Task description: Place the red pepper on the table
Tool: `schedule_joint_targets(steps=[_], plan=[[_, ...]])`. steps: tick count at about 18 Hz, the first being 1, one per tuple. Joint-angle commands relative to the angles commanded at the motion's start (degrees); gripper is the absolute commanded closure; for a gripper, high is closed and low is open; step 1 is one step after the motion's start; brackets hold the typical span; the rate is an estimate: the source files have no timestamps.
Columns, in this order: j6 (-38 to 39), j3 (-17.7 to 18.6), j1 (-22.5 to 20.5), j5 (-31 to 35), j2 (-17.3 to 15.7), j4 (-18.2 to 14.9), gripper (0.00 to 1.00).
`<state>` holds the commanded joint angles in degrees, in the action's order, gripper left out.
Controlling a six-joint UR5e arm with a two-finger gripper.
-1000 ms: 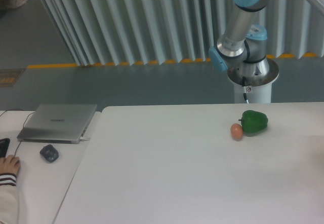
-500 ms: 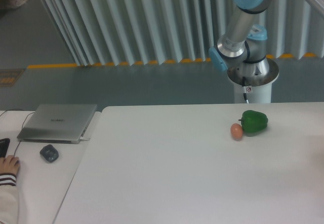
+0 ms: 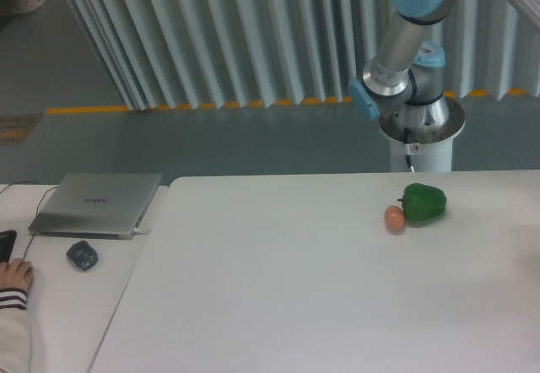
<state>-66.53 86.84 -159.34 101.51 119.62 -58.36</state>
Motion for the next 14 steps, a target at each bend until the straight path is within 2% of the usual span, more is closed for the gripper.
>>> schedule_joint_targets(steps=[1, 4, 7, 10, 14], plan=[[-0.3, 0.1, 0.0, 0.1, 0.1, -0.1, 0.0], [-0.6, -0.3, 0.0, 0.3, -0.2, -0.6, 0.34], [-0.6, -0.7, 0.0, -0.1, -0.4, -1.0, 0.41], [-0.5, -1.8, 0.0, -0.1, -0.7, -4.6, 0.46], [-0.1, -1.8, 0.1, -0.3, -0.8, -4.9, 0.52]])
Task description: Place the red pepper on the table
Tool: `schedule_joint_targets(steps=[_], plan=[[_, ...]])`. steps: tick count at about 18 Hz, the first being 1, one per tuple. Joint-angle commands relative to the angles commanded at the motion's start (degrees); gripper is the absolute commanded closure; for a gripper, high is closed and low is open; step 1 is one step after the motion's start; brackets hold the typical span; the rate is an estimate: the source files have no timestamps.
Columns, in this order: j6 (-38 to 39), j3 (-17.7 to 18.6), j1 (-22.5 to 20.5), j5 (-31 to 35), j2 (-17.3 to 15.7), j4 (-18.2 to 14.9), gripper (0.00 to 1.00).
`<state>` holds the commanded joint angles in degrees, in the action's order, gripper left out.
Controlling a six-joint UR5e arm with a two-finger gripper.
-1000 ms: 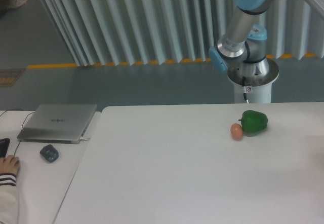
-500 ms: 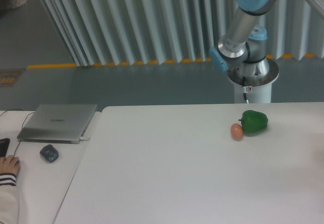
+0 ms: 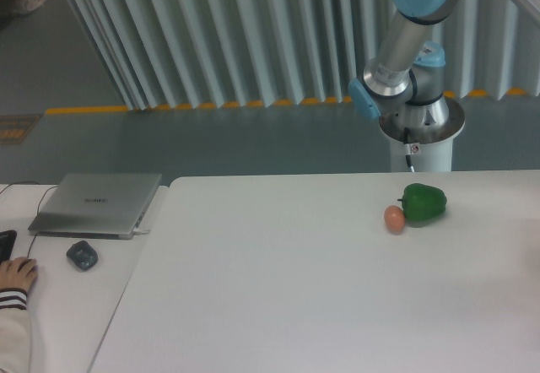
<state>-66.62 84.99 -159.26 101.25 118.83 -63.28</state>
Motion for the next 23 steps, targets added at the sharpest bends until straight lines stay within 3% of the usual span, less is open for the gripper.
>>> schedule_joint_targets(steps=[4, 14, 23], plan=[[-0.3, -0.4, 0.0, 0.0, -1.0, -2.0, 0.57], [-0.1, -2.3, 0.0, -2.4, -3.9, -8.4, 0.57], [3.8, -5.9, 2.1, -5.5, -5.2, -16.2, 0.57]])
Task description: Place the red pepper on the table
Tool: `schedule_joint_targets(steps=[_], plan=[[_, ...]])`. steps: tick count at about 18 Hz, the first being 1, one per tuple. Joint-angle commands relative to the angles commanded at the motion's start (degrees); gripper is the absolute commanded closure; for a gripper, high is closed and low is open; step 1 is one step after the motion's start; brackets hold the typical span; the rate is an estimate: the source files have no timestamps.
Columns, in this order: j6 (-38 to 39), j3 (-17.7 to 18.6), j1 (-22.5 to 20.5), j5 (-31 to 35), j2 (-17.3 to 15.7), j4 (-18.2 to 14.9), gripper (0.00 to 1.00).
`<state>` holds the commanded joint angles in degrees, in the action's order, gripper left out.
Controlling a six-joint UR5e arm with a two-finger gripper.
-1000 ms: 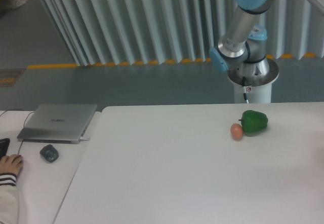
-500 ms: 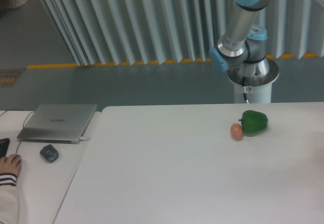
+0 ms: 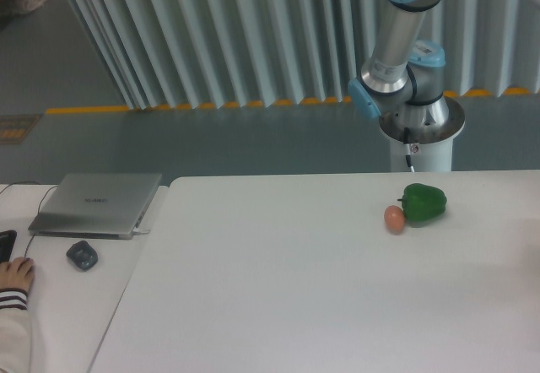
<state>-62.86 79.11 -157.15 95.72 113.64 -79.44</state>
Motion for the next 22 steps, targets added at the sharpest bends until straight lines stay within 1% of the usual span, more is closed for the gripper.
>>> schedule_joint_targets(steps=[4, 7, 9, 12, 13, 17, 18, 19, 20, 21, 22], plan=[[3.1, -0.2, 1.8, -1.5, -0.4, -0.4, 0.57], [7.8, -0.5, 3.4, -4.7, -0.8, -0.7, 0.57], [10.8, -0.9, 5.4, -5.0, -0.7, -0.7, 0.57], [17.5, -1.0, 8.3, -7.9, -0.6, -0.4, 0.57], [19.1, -1.2, 9.2, -7.9, -0.5, -0.4, 0.57], [22.2, -1.2, 12.8, -8.4, -0.5, -0.3, 0.57], [24.9, -1.0, 14.1, -8.1, 0.1, 0.2, 0.57], [26.9, -0.6, 15.7, -7.7, 1.0, 3.1, 0.57], [27.5, -0.3, 16.6, -7.6, 1.1, 4.8, 0.57], [27.9, 0.8, 17.3, -7.6, 1.2, 5.7, 0.57], [27.8, 1.5, 17.4, -7.0, 1.2, 5.8, 0.57]])
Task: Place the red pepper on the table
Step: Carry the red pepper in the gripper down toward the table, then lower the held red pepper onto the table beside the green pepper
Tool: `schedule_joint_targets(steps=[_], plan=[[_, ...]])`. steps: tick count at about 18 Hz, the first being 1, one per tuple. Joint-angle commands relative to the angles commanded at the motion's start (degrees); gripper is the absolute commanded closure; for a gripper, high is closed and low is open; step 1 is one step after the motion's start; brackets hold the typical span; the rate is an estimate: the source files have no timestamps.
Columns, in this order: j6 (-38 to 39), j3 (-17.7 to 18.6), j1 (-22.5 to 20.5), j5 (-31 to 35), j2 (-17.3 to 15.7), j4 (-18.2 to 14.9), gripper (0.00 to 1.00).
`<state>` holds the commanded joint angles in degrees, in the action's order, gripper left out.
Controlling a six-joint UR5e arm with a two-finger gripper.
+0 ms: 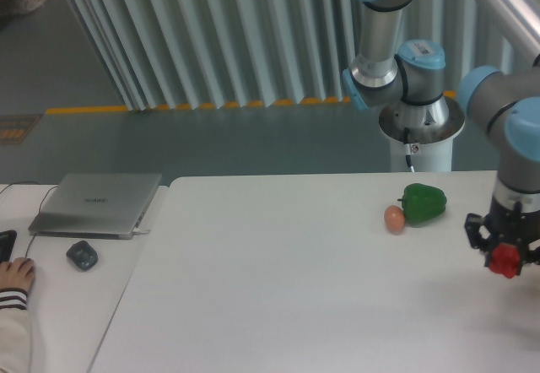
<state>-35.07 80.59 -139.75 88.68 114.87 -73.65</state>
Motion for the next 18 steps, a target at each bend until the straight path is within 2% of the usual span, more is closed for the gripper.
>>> schedule_joint_targets(steps=[5, 10, 18], plan=[[0.6, 3.7, 4.2, 6.0, 0.7, 7.5, 0.57], [4.0, 3.5, 5.8, 6.1, 2.1, 7.8, 0.57], [8.7, 3.9, 10.1, 6.7, 2.3, 7.7, 0.56]])
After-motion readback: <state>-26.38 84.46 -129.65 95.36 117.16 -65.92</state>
